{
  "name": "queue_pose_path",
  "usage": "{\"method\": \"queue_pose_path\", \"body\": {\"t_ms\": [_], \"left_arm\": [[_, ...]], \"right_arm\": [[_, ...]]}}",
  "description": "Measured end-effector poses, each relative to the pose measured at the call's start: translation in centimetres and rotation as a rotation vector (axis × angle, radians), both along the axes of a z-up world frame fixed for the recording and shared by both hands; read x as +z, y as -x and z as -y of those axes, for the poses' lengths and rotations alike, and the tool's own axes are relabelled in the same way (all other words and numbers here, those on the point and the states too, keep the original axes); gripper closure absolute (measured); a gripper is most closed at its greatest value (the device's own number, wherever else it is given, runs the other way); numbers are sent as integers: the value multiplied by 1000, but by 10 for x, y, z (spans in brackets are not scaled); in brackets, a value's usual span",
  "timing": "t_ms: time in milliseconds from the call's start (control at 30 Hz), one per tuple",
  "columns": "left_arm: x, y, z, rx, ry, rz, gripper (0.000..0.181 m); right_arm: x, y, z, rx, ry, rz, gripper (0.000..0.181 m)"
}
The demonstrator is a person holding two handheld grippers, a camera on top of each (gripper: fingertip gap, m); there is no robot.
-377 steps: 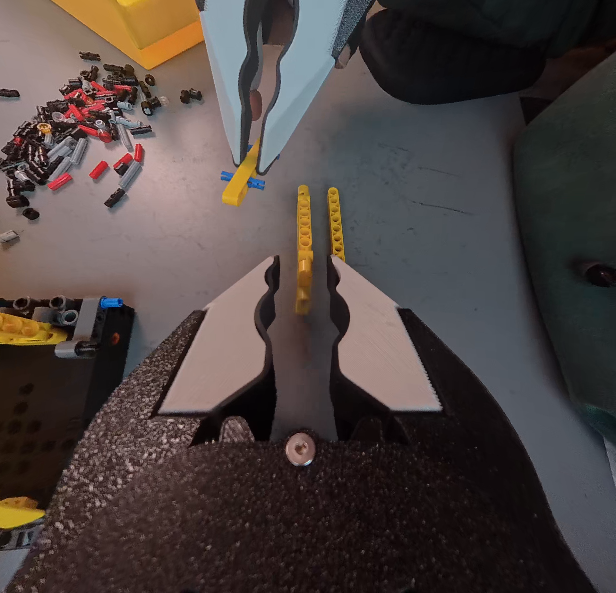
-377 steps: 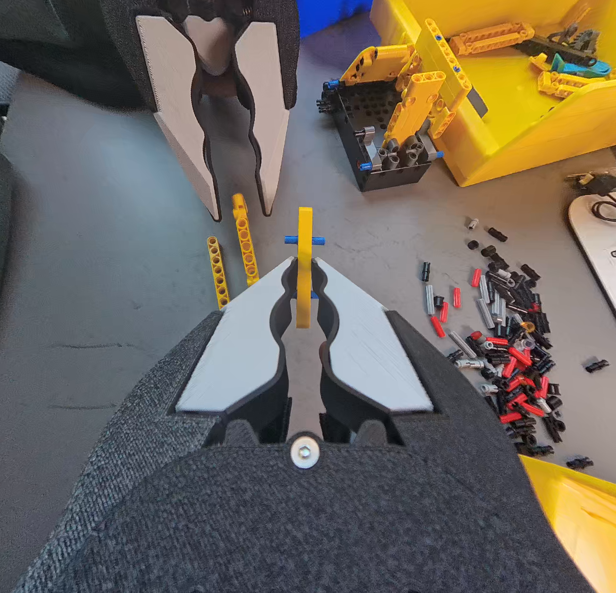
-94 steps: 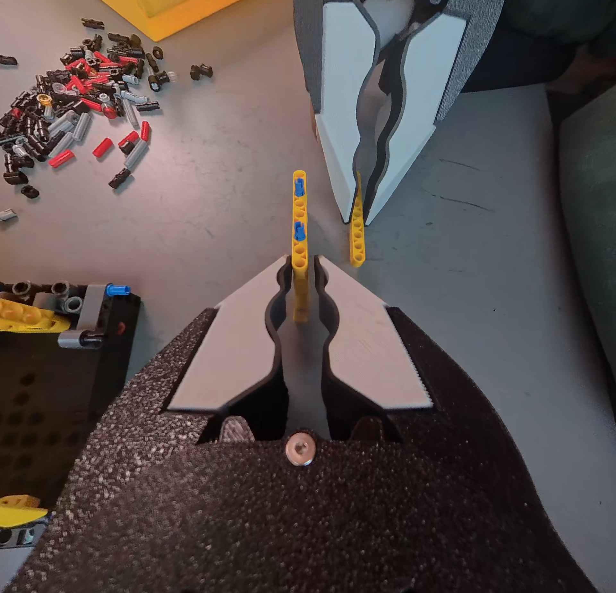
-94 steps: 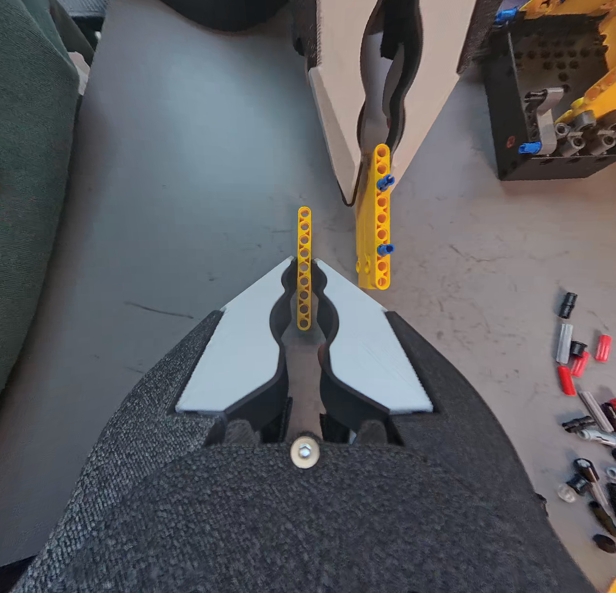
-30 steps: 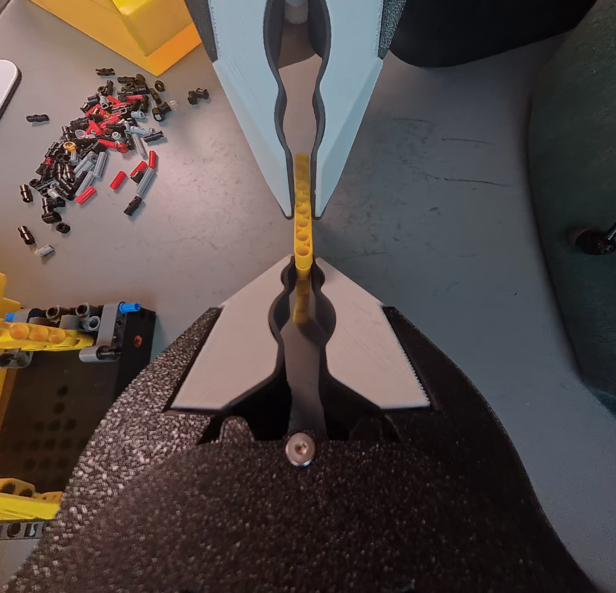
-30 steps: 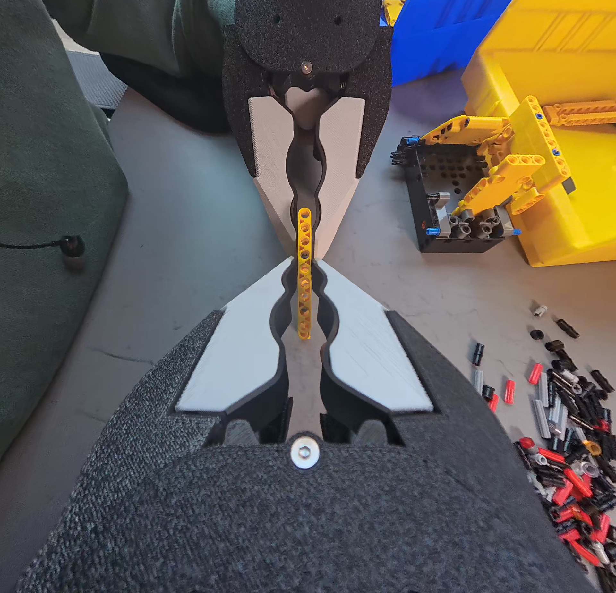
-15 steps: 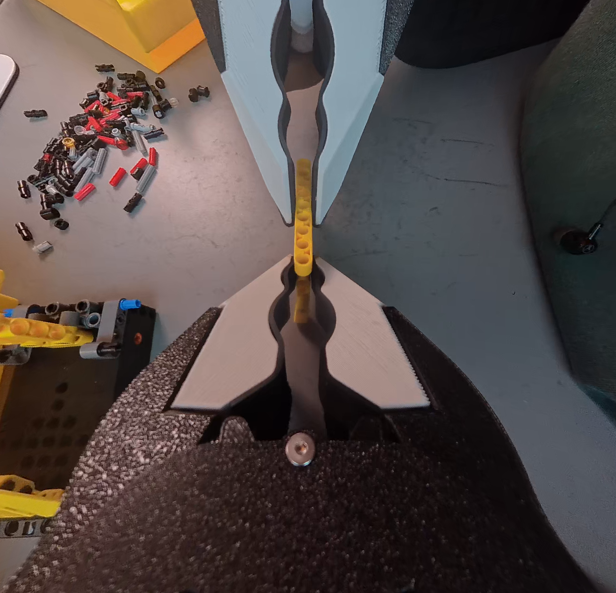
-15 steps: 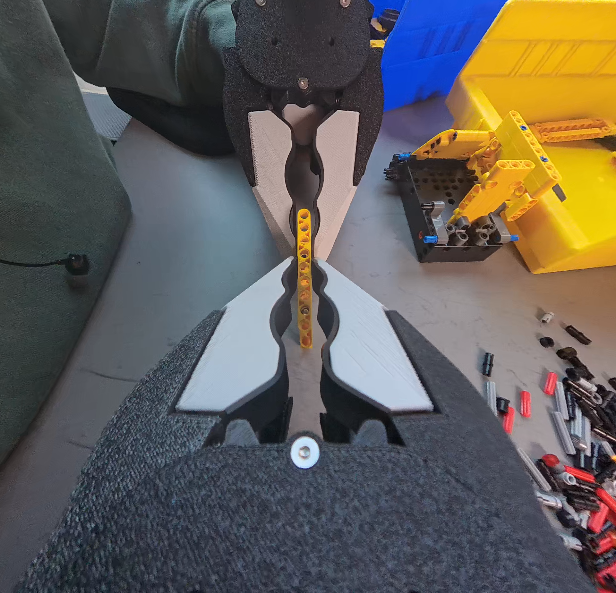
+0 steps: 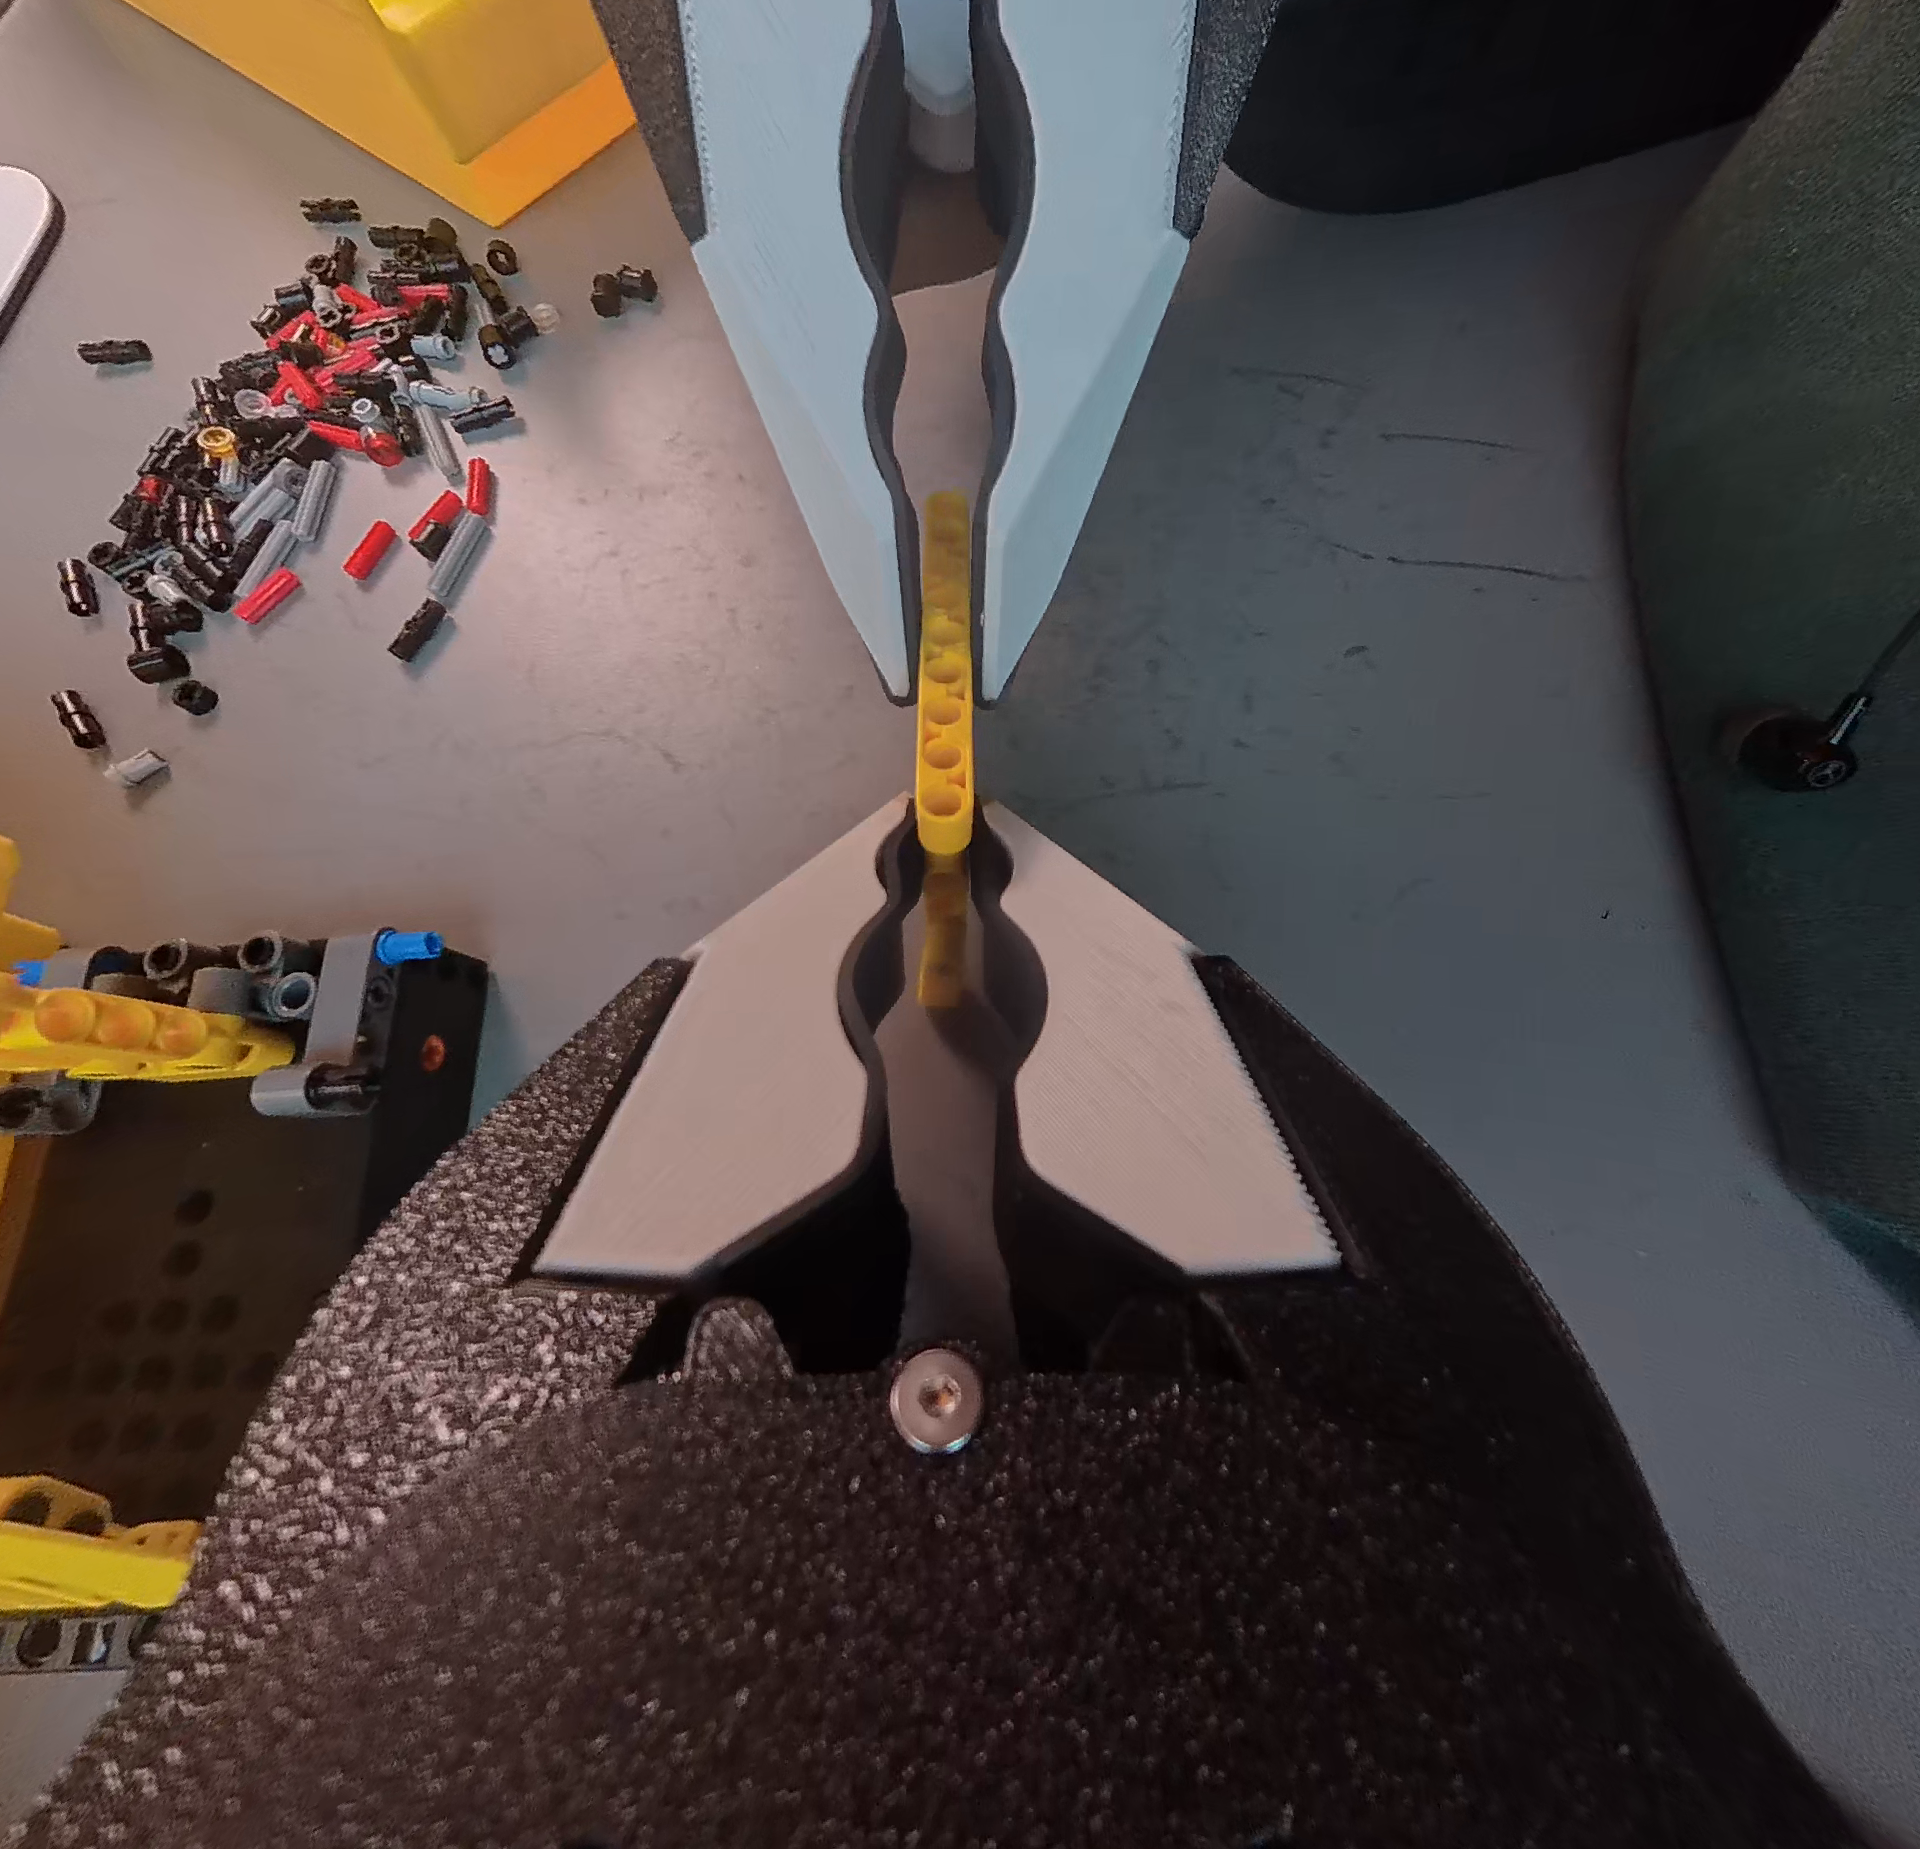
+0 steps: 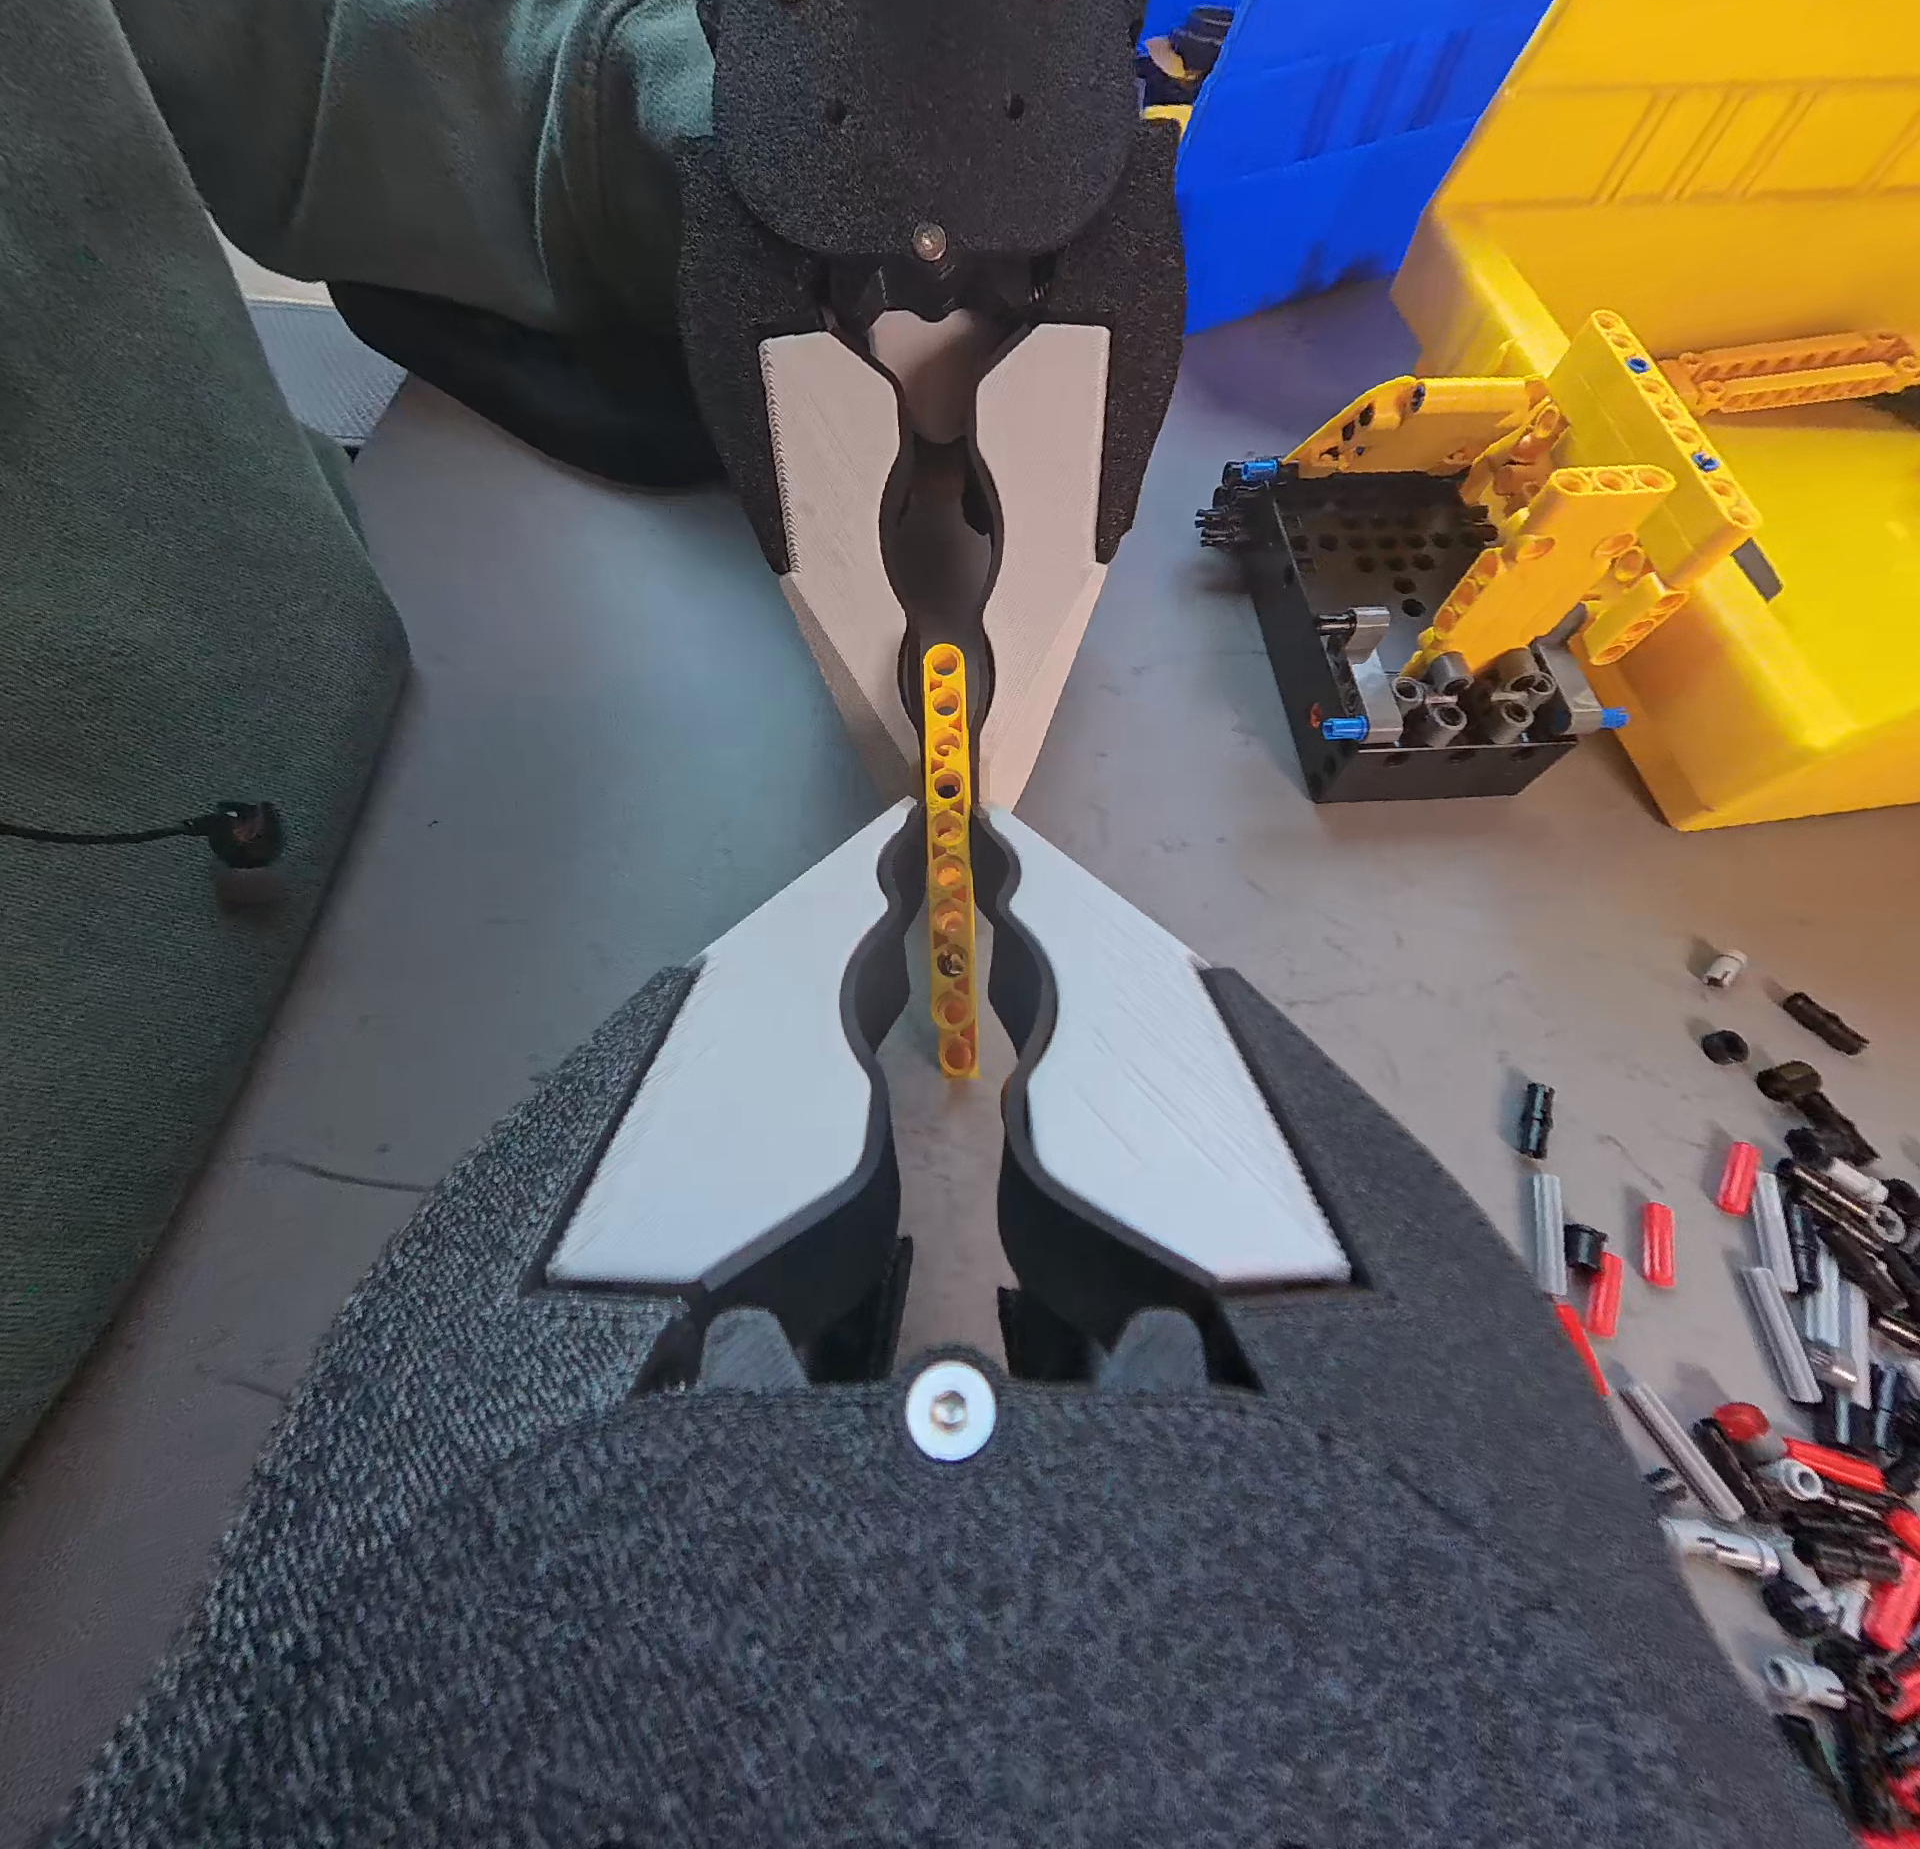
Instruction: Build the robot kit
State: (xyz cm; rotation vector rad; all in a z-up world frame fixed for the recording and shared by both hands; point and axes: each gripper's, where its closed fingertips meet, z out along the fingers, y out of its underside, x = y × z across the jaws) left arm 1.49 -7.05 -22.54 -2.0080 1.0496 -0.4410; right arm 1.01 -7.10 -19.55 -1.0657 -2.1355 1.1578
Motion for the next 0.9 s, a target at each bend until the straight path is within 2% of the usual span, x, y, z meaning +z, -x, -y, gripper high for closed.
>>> {"method": "queue_pose_path", "body": {"t_ms": [200,433,900], "left_arm": [[0,0,0,-3,-2,-1,175],[0,2,0,1,4,3,175],[0,2,0,2,3,2,175]], "right_arm": [[0,0,0,4,-59,-36,174],[-3,-8,-11,-7,-56,15,174],[-4,-7,-7,-11,-56,36,174]]}}
